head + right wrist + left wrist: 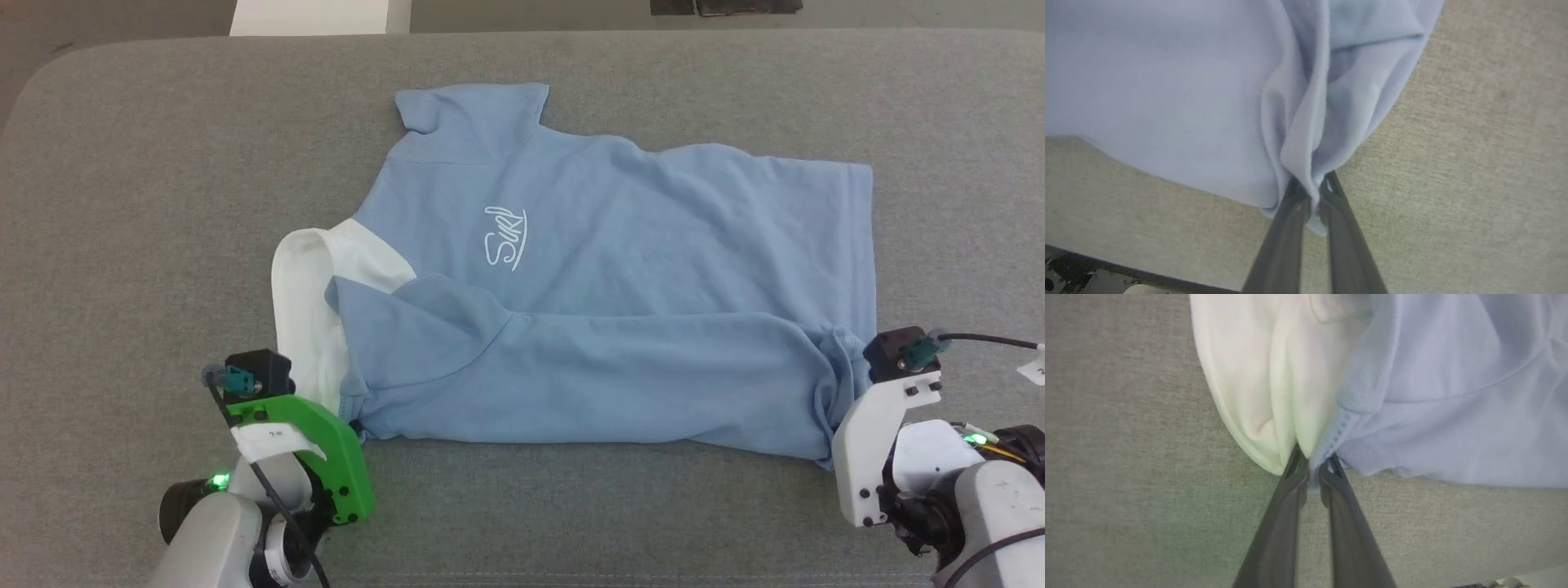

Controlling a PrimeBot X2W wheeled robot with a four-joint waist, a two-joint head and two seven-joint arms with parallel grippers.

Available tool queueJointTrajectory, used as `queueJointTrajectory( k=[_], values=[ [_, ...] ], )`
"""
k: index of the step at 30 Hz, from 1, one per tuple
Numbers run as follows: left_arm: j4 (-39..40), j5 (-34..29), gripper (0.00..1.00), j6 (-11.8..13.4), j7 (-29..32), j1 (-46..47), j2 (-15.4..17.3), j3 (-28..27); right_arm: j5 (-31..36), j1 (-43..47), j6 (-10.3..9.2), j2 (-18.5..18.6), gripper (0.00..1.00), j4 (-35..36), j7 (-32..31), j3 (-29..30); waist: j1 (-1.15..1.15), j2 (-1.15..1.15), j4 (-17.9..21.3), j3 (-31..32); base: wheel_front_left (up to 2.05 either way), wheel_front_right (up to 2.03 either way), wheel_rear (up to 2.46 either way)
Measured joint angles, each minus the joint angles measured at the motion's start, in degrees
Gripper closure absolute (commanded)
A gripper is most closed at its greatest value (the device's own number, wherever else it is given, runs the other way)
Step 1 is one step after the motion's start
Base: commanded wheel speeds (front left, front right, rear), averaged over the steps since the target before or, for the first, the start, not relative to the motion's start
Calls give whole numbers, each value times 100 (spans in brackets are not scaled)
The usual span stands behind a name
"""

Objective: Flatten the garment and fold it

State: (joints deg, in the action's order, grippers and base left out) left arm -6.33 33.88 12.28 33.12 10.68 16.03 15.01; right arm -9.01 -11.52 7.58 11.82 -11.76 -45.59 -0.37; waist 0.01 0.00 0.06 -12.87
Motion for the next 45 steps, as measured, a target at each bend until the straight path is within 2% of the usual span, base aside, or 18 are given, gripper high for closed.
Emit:
queueJointTrajectory(
  k=[6,15,23,24,25,26,27,33,36,40,43,45],
  values=[
    [43,77,100,49,-113,-4,15,-169,-276,-60,0,189,100,135,99,100,0,0,27,161,0,0,0],
    [491,210,100,244,-43,-472,65,-311,-554,-109,2,794,100,324,-77,81,0,0,70,531,0,0,0],
    [189,399,100,359,143,-889,0,-223,-621,306,2,687,100,-230,-126,-124,-1,0,94,568,0,0,0],
    [140,405,96,357,143,-884,-3,-224,-622,306,2,679,100,-287,-78,-135,-1,0,95,561,0,0,0],
    [114,407,54,356,142,-878,-7,-225,-624,305,2,673,100,-339,-20,-138,0,0,96,558,0,0,0],
    [104,410,0,356,142,-870,-7,-231,-656,304,2,665,52,-389,41,-136,0,0,100,563,0,0,0],
    [104,420,0,356,142,-862,-3,-243,-668,304,2,661,0,-416,88,-126,-1,0,104,566,0,0,0],
    [471,453,0,358,270,-839,238,-385,-750,266,2,714,0,-355,307,132,0,0,120,660,0,0,0],
    [894,439,0,443,303,-762,432,-577,-899,203,1,693,0,-88,514,554,0,0,114,753,0,0,0],
    [1300,444,0,494,258,-638,525,-767,-971,162,0,603,0,278,639,938,0,0,119,872,0,0,0],
    [1500,403,0,490,-207,-435,476,-915,-961,76,0,436,0,581,883,1238,0,0,135,948,0,0,0],
    [1569,383,0,378,-748,-257,342,-1007,-962,-30,0,368,0,725,1183,1385,-1,0,146,955,0,0,0]
  ],
)
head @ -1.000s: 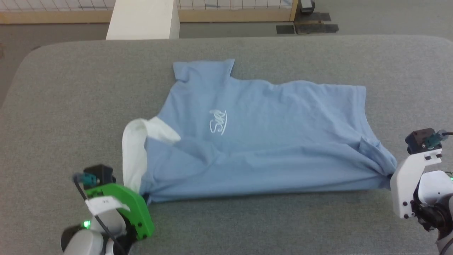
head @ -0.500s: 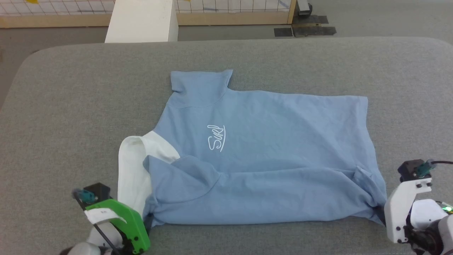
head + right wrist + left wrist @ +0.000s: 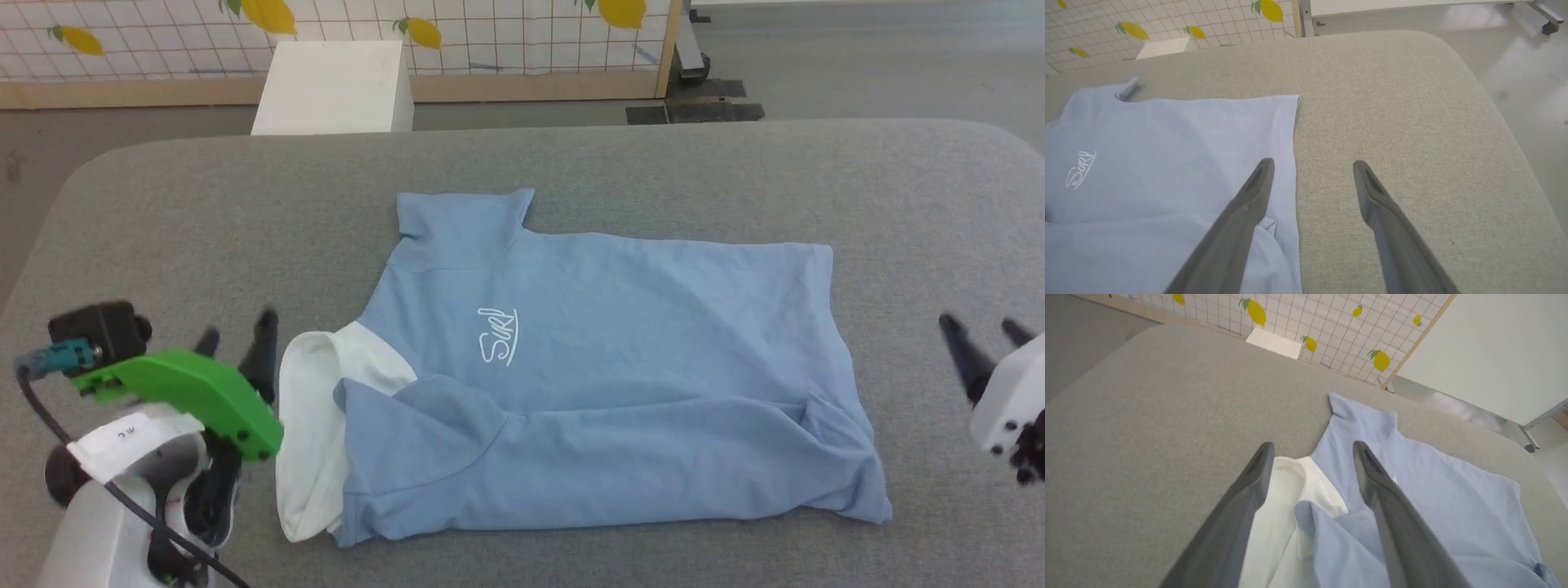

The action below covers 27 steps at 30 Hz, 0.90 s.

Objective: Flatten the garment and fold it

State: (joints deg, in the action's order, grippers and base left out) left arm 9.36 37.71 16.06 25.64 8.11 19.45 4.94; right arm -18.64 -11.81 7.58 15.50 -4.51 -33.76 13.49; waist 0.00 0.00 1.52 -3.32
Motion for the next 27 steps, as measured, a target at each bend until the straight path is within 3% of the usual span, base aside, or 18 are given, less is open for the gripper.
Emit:
queueJointTrajectory(
  k=[8,13,20,27],
  values=[
    [-676,-548,0,-913,-2272,387,-201,170,-15,-257,0,-49,0,63,1174,133,0,0,12,-106,0,0,0],
    [-1382,-708,0,-1229,-3003,586,-338,327,-8,-289,0,-51,0,-135,1510,125,0,0,3,-245,0,0,0],
    [-2169,-800,0,-1521,-3243,1506,-442,577,9,-593,0,-36,0,-226,1568,87,0,0,-28,-602,0,0,0],
    [-3374,-860,0,-1825,-2579,3340,-614,1001,18,-1187,0,22,0,-63,1458,-131,1,0,-57,-1219,0,0,0]
  ],
)
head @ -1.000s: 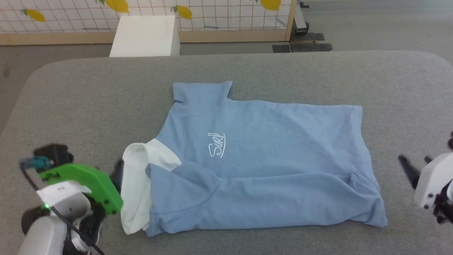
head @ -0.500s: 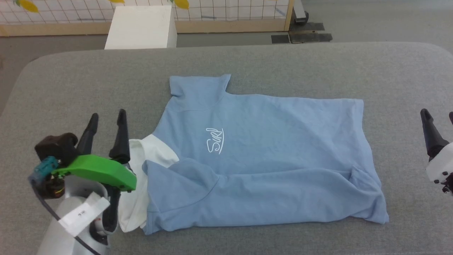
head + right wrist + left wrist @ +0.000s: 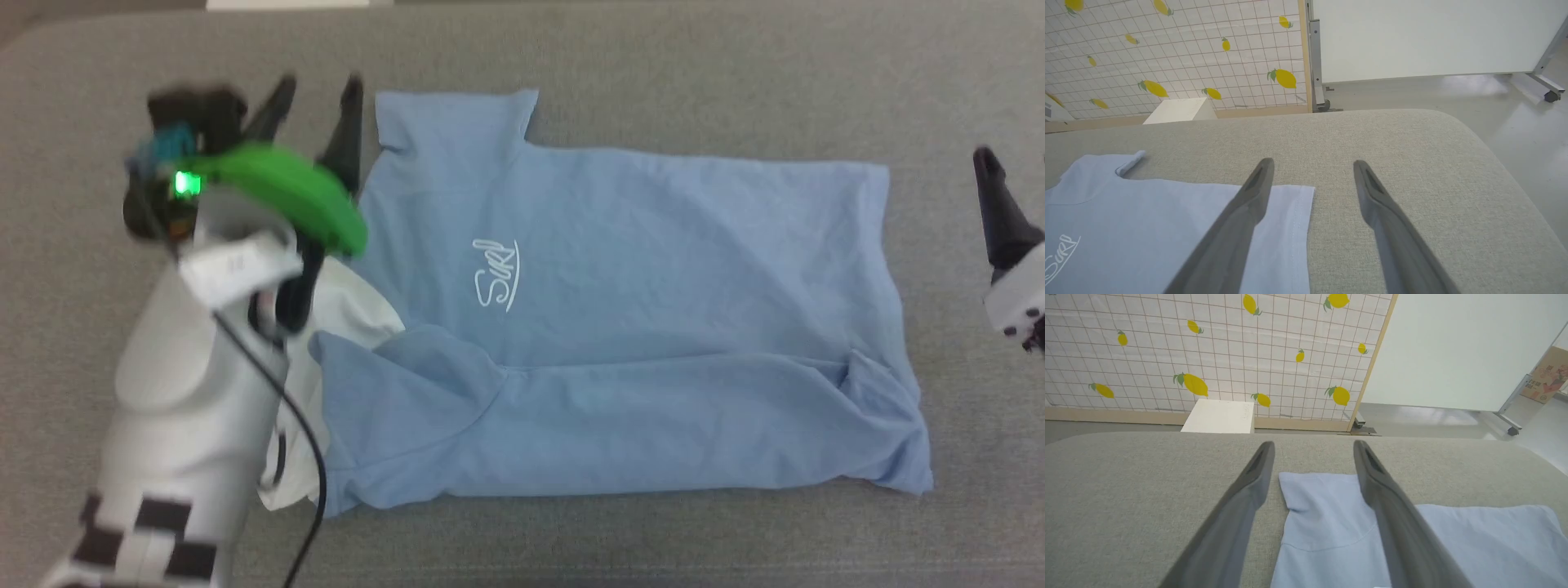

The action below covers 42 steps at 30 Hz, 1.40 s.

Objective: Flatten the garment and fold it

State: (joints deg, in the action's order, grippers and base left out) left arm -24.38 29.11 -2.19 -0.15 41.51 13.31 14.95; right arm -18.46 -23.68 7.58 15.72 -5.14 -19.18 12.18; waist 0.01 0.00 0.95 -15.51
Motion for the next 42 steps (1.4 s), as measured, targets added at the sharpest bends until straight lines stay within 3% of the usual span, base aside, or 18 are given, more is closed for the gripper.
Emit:
queueJointTrajectory(
  k=[6,15,20,26,27,28,29,36,42],
  values=[
    [-1134,-123,0,-32,713,1660,-111,114,2,-387,0,-38,0,114,-44,-332,0,0,46,-644,0,0,0],
    [-2620,-138,0,552,2956,2969,-66,235,-20,-563,0,-92,0,180,107,-628,1,0,363,-1483,0,0,0],
    [-2862,-226,0,748,3844,3329,23,423,-20,-543,0,-80,0,185,171,-556,0,0,593,-1767,0,0,0],
    [-2838,-327,0,899,4368,3566,100,600,-20,-437,0,-85,0,211,188,-490,-1,0,709,-1978,0,0,0],
    [-2819,-327,33,925,4450,3591,104,605,-20,-437,0,-85,0,225,187,-494,-1,0,712,-1994,0,0,0],
    [-2796,-327,77,933,4503,3600,110,609,-19,-440,0,-85,0,244,180,-499,-1,0,706,-2001,0,0,0],
    [-2774,-323,100,933,4532,3599,111,608,-19,-442,0,-82,0,256,170,-504,-1,0,698,-2001,0,0,0],
    [-2473,-127,100,865,4470,3426,13,524,0,-576,0,108,0,358,-119,-503,-1,0,577,-1943,0,0,0],
    [-2228,207,100,710,4236,3197,-151,330,71,-1228,0,555,0,210,-1168,-665,-1,0,438,-1810,0,0,0]
  ],
)
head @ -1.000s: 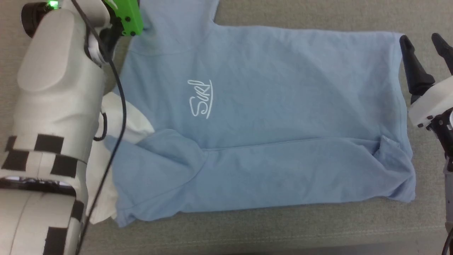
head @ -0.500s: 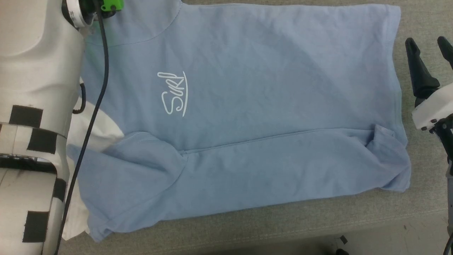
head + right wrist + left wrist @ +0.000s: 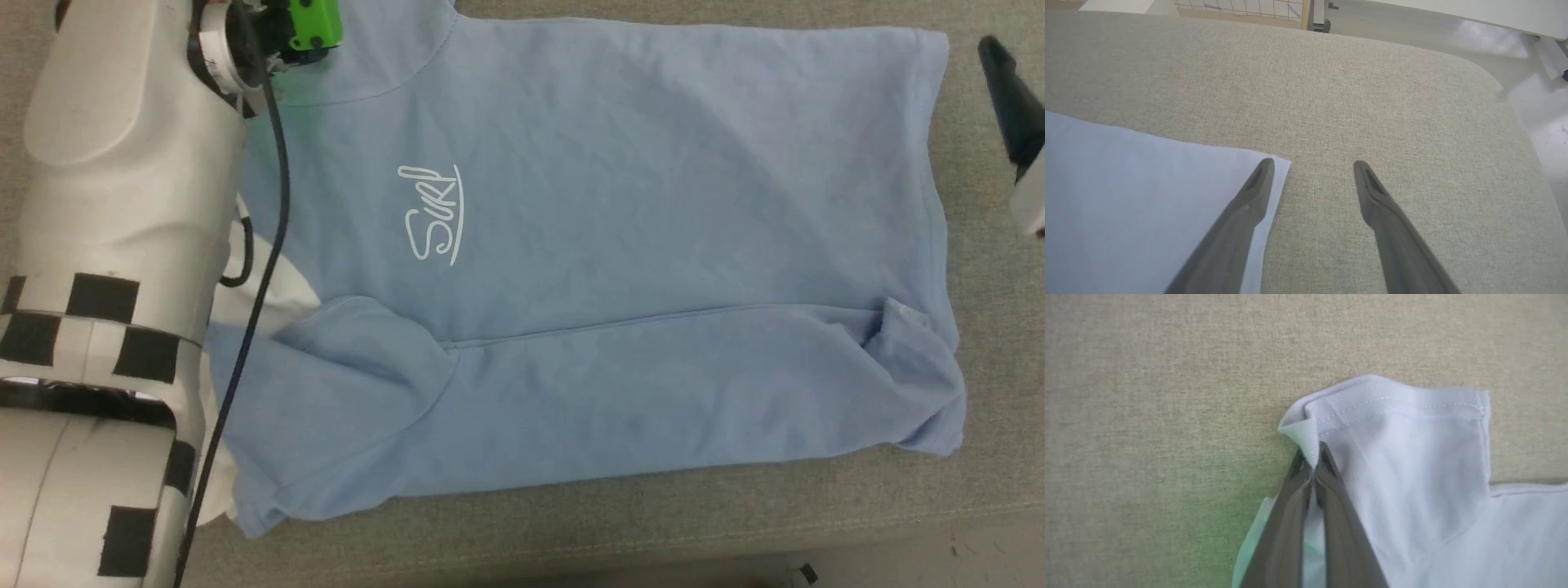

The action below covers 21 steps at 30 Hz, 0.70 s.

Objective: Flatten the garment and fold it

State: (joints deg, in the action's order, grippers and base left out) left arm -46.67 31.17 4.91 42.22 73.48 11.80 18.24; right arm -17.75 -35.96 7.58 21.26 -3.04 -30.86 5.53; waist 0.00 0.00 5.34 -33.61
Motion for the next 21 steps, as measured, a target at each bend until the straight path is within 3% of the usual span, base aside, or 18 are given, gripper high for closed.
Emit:
queueJointTrajectory(
  k=[6,13,21],
  values=[
    [312,20,100,-88,-62,-14,-82,35,-14,-989,0,376,0,-653,-1408,-677,0,0,-160,71,0,0,0],
    [725,33,100,-132,-54,2,-79,80,81,-1673,0,485,0,-1333,-2718,-1337,0,0,-331,-83,0,0,0],
    [1065,62,100,-131,-8,-16,-37,107,176,-1946,-1,595,0,-1464,-3395,-1625,0,0,-477,-282,0,0,0]
  ],
)
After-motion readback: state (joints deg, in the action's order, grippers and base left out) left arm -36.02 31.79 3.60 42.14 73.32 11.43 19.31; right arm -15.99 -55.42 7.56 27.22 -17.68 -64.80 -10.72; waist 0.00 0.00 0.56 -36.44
